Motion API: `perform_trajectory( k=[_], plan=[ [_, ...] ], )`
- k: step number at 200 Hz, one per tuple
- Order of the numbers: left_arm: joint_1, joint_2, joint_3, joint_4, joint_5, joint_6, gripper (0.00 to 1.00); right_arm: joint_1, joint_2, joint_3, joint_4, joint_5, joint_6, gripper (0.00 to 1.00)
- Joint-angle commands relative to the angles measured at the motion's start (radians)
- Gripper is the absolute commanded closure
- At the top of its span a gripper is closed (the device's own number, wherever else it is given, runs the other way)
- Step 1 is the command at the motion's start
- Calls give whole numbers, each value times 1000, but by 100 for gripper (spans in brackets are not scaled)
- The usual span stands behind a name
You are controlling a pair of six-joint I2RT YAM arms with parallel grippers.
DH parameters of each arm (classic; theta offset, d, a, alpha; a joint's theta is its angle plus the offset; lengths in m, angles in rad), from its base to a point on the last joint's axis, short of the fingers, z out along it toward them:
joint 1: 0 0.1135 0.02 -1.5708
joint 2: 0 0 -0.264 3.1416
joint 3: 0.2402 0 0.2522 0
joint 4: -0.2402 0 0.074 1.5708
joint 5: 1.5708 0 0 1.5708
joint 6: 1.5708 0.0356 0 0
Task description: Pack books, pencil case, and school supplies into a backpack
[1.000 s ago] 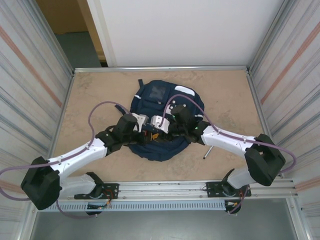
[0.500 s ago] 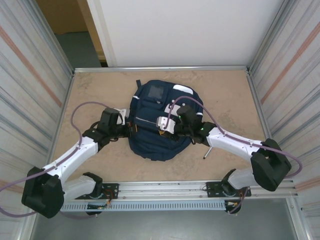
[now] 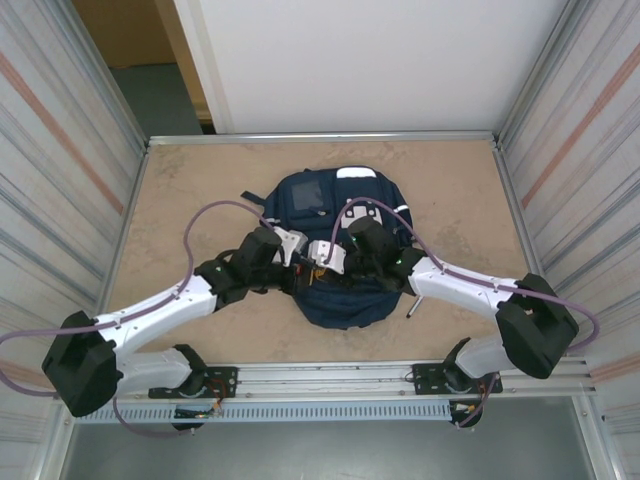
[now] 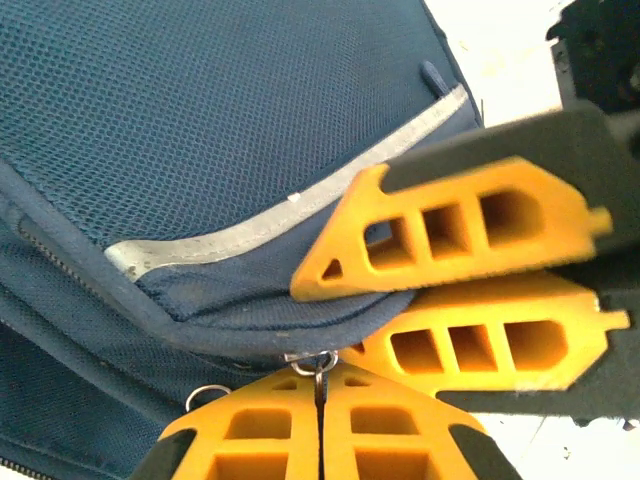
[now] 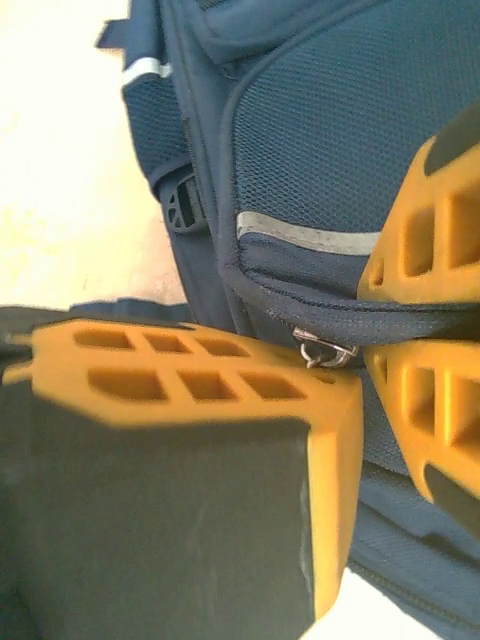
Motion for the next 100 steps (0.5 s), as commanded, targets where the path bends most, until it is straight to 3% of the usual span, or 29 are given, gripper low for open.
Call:
perform_trajectory(
  k=[1, 14, 44, 68, 87, 100],
  plan=[
    [73, -85, 1, -8, -21, 21, 100, -5, -38, -41, -20, 32, -41, 100],
    [180, -135, -51, -37, -44, 25, 100, -7, -63, -49, -55, 15, -69, 100],
    [471, -175, -107, -39, 79, -4, 100, 29, -87, -49, -103, 30, -128, 100],
    [509, -82, -68, -30, 72, 68, 100, 55, -81, -44, -108, 18, -157, 100],
    [508, 34, -26, -11, 159, 111, 100, 55, -70, -29, -101, -24, -148, 100],
    [507, 82, -16, 6, 183, 93, 81, 54, -68, -22, -86, -22, -134, 97]
  ],
)
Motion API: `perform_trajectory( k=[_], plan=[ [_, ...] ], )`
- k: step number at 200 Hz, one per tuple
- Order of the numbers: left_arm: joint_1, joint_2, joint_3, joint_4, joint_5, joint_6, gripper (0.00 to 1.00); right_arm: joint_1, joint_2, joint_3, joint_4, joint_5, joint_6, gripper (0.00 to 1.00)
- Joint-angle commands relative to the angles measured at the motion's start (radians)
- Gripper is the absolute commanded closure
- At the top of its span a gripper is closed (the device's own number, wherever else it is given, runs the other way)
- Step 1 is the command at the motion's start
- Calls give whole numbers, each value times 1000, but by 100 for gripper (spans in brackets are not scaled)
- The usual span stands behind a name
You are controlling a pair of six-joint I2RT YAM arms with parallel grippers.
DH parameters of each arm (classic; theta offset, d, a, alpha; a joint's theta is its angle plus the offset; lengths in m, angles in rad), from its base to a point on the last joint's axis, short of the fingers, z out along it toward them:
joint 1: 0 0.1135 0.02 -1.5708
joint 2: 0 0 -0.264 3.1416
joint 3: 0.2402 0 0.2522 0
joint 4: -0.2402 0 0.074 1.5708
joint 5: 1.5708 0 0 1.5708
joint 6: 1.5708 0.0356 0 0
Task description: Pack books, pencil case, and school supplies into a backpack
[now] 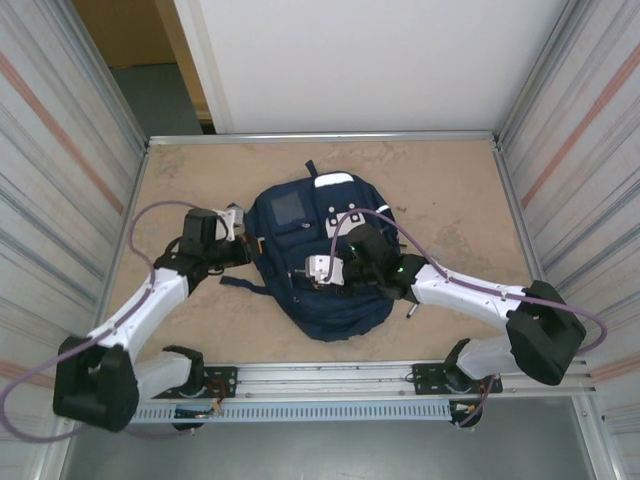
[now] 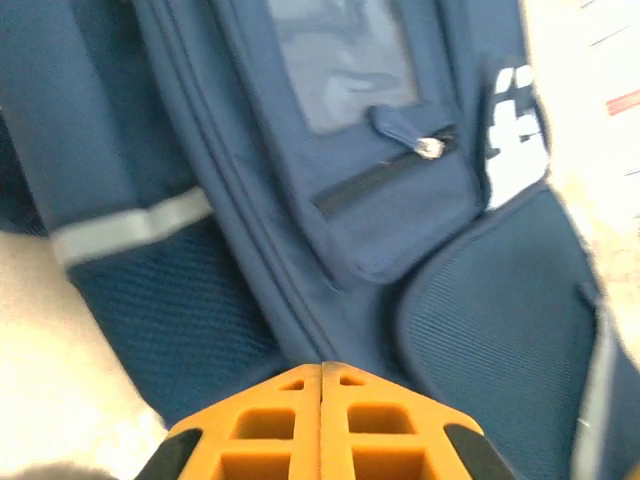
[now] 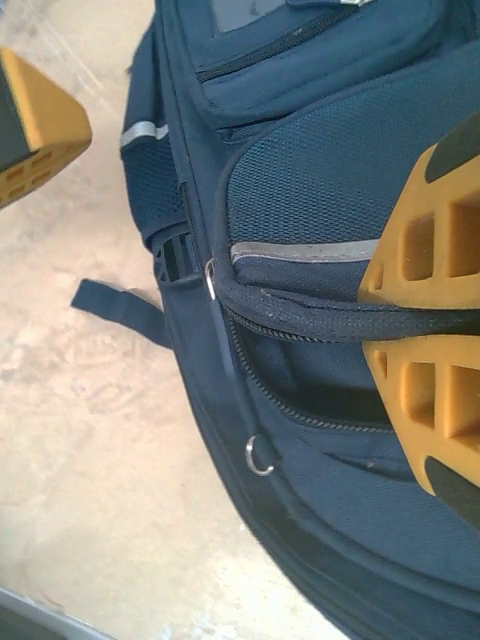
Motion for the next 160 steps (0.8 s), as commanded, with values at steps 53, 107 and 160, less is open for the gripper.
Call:
perform_trajectory(
  k=[53, 107, 160],
  plan=[
    [-24, -40, -9, 33, 15, 23, 71, -22, -129, -78, 84, 27, 103, 87],
    [-197, -227, -130, 259, -35, 255, 51, -117, -152, -89, 191, -77, 216, 87],
    [-398, -66, -71, 263, -134, 479, 42, -130, -114, -44, 152, -67, 266, 65]
  ],
)
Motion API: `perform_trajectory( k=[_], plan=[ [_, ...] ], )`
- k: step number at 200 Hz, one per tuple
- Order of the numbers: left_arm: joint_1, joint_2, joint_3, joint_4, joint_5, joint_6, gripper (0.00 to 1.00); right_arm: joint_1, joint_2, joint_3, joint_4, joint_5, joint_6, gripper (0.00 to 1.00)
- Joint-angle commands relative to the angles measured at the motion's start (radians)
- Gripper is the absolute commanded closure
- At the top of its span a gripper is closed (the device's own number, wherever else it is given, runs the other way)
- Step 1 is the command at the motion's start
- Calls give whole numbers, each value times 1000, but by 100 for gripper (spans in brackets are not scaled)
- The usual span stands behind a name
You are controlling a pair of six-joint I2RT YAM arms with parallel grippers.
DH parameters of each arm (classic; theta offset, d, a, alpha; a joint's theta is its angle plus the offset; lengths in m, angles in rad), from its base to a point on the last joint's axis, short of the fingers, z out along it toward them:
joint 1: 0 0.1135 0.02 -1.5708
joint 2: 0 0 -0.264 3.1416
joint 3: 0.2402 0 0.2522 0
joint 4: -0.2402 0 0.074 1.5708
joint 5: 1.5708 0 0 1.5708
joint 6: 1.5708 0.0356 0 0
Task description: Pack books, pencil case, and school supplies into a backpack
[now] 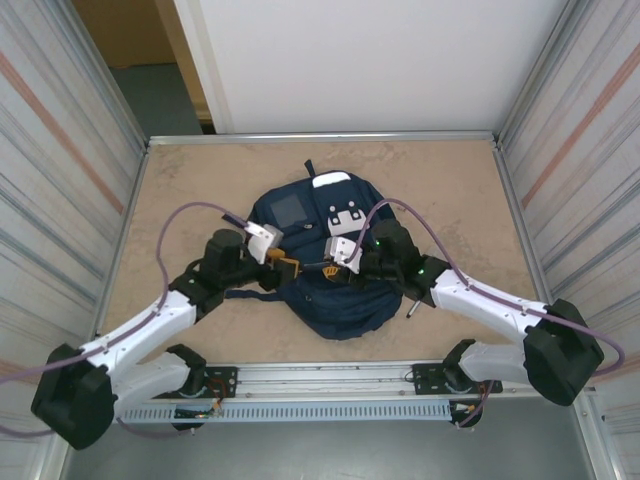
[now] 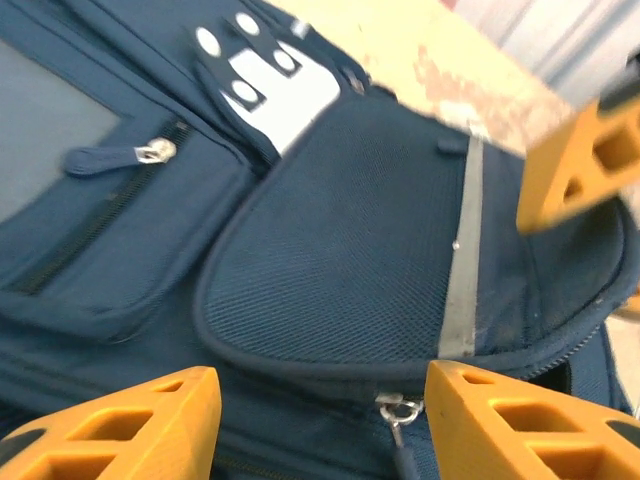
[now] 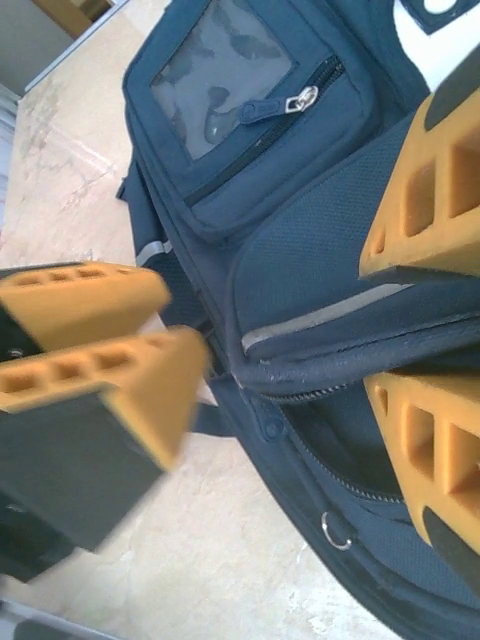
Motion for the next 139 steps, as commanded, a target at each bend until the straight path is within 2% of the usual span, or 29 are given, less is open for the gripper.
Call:
perform_trajectory(
  k=[1, 35, 55, 71, 107, 129, 131, 133, 139],
  plan=[
    [-74, 64, 69, 12, -66, 170, 42, -18, 12, 48, 22, -8, 67, 65],
    [-200, 119, 96, 36, -215, 368, 40, -62, 18, 118, -137, 76, 133, 59],
    [-236, 142, 100, 63, -204, 468, 38, -85, -25, 111, -170, 150, 195, 58],
    [-250, 161, 99, 102, -182, 516, 37, -110, -85, 79, -146, 147, 257, 56],
    [-254, 235, 157, 172, -104, 527, 35, -141, -136, 40, -107, 98, 322, 54],
    [-253, 321, 232, 164, -234, 475, 39, -142, -146, 51, -121, 101, 349, 53],
    [-253, 328, 240, 163, -242, 470, 40, -142, -148, 52, -123, 103, 351, 51],
    [-253, 335, 245, 160, -245, 466, 41, -142, -154, 52, -126, 107, 355, 45],
    [-254, 350, 261, 159, -252, 457, 45, -142, -162, 52, -133, 123, 361, 44]
  ],
)
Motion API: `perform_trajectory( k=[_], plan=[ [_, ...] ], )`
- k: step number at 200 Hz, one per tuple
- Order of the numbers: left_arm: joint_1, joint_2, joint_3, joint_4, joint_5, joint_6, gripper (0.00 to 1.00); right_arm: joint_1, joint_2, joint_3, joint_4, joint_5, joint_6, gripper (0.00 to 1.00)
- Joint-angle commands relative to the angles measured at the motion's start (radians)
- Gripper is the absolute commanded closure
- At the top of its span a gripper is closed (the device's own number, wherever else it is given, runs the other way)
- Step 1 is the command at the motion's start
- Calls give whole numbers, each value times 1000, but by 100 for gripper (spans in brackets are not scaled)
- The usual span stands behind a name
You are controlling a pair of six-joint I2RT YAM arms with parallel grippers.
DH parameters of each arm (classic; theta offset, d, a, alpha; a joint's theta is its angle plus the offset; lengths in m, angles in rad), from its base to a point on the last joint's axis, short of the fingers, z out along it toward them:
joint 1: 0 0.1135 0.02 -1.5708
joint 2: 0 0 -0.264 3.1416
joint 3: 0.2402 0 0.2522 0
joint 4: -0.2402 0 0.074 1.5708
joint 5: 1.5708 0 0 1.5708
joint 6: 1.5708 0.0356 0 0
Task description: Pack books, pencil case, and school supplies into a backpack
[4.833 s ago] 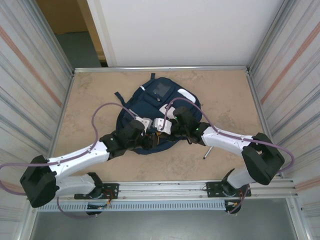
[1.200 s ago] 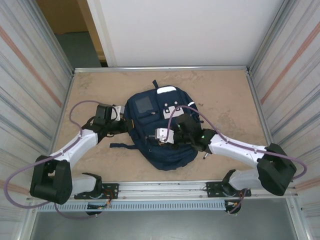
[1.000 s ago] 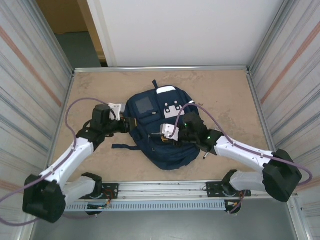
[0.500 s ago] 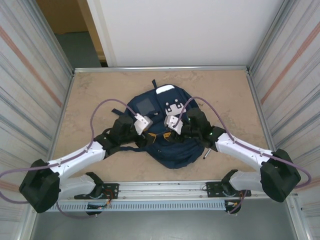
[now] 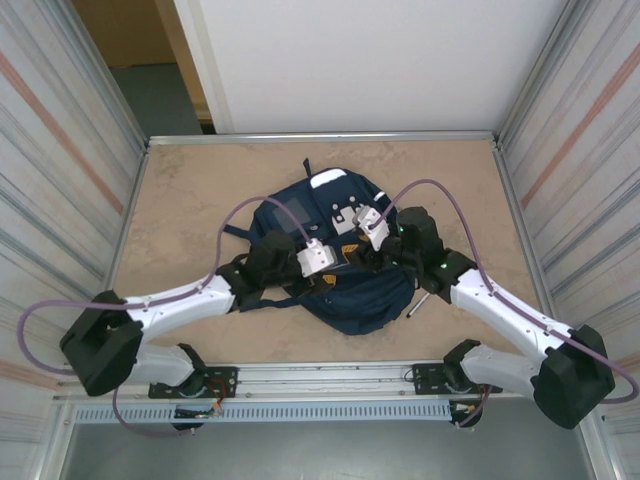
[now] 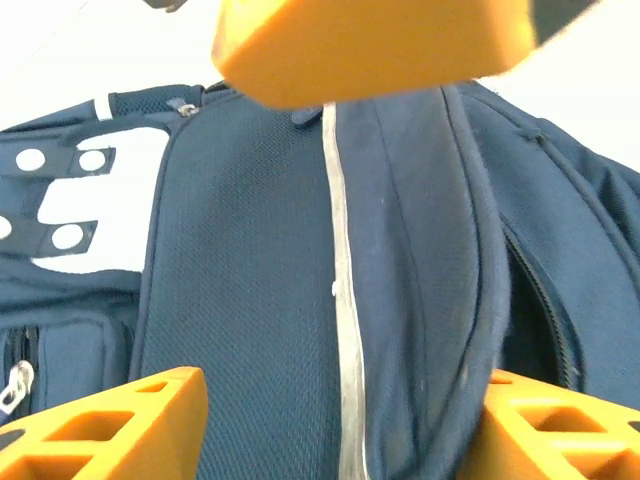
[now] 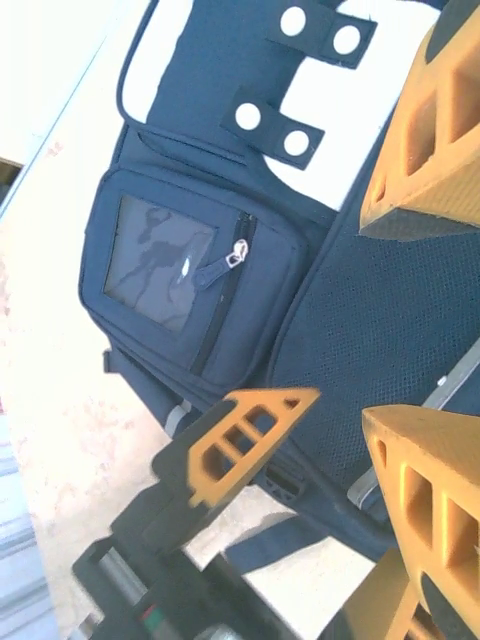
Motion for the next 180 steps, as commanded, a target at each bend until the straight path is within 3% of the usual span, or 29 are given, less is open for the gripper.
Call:
perform_trajectory(
  k=[1, 3, 6, 9, 31, 43, 47, 66, 93, 107, 127, 144, 164, 180],
  plan=[
    [-2, 58, 89, 47, -84, -22, 46, -5, -40, 7, -2, 23, 70, 44],
    [-1, 62, 92, 50, -84, -23, 48, -5, -45, 6, -4, 34, 74, 37],
    [-2, 71, 96, 59, -86, -26, 51, -5, -51, 7, -8, 56, 84, 10],
    [-2, 77, 97, 69, -87, -31, 55, -5, -60, 6, -11, 87, 98, 0],
    [-4, 111, 95, 115, -87, -65, 78, -45, -90, 36, -93, 480, 329, 1],
    [-3, 110, 86, 130, -97, -91, 87, -93, -81, 75, -259, 787, 606, 1],
    [-4, 106, 81, 135, -102, -98, 89, -121, -73, 86, -311, 828, 707, 1],
    [-3, 81, 49, 155, -159, -116, 97, -314, -24, 100, -438, 640, 814, 1],
    [2, 28, -30, 211, -295, -117, 100, -456, 107, 99, -529, 510, 870, 0],
    [17, -9, -44, 215, -352, -149, 100, -474, 173, 95, -546, 486, 847, 2],
    [39, -39, -37, 199, -335, -183, 100, -479, 261, 99, -532, 417, 788, 18],
    [40, -46, -32, 190, -317, -204, 100, -476, 327, 113, -524, 410, 756, 24],
    [41, -56, -50, 219, -286, -275, 100, -462, 403, 141, -531, 476, 726, 25],
    [41, -66, -86, 275, -279, -349, 100, -462, 456, 155, -535, 458, 719, 28]
  ],
)
